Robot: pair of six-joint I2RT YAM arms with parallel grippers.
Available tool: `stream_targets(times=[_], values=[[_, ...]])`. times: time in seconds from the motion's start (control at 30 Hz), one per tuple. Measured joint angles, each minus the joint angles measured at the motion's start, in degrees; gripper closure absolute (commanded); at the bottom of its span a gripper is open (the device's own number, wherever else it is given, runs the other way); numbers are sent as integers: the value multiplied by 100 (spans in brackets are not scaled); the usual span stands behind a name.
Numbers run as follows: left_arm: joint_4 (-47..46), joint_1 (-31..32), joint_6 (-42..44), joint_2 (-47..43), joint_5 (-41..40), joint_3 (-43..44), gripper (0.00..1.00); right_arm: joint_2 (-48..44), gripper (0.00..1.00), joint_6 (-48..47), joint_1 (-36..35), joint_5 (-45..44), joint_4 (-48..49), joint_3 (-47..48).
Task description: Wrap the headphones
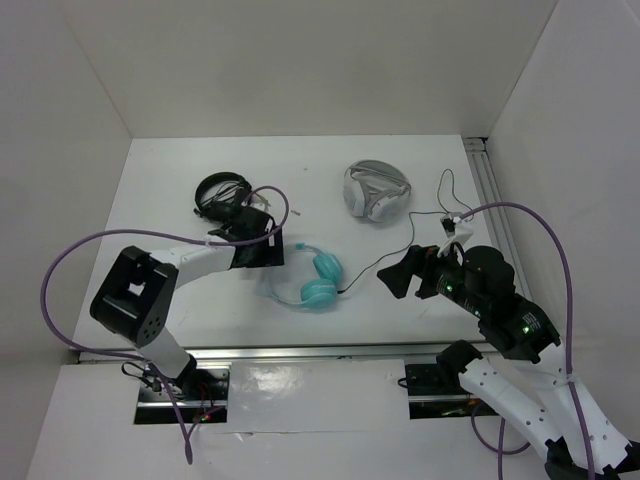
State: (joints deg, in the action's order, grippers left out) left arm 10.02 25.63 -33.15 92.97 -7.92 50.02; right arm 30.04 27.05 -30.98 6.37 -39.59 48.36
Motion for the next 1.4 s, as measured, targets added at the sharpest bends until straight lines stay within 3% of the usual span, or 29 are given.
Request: stream_targets(times=[0.1,0.23,0.37,0.5,0.53,0.6,0.67,0.87,1.07,1.2,1.4], values=[[-24,90,11,46,-175,15,11,-2,0,15,0,11,0,0],[4,214,-2,92,-385,35,30,-4,0,15,0,9,-2,0],[72,387,-26,96,-503,33,35,-4,0,17,0,2,-13,11],[149,518,-50,109,-573,37,55,-7,0,17,0,-17,-22,57],[166,533,-55,127,-599,50,74,-7,0,17,0,-20,-28,72],[256,581,-57,190,-586,146,80,-37,0,17,0,-28,-28,85],[306,649,-140,219,-573,186,98,-63,0,17,0,-52,-39,94],[767,756,-455,245,-774,354,100,-76,0,15,0,-125,-22,138],[2260,1167,-632,-450,-1204,750,100,-264,0,-118,0,-103,413,-24],[3515,1561,-577,-1274,-1325,1569,100,-422,0,-310,0,-66,997,-361],[4907,1652,-518,-2059,-1856,3432,100,-603,0,-549,0,-33,1895,-671]])
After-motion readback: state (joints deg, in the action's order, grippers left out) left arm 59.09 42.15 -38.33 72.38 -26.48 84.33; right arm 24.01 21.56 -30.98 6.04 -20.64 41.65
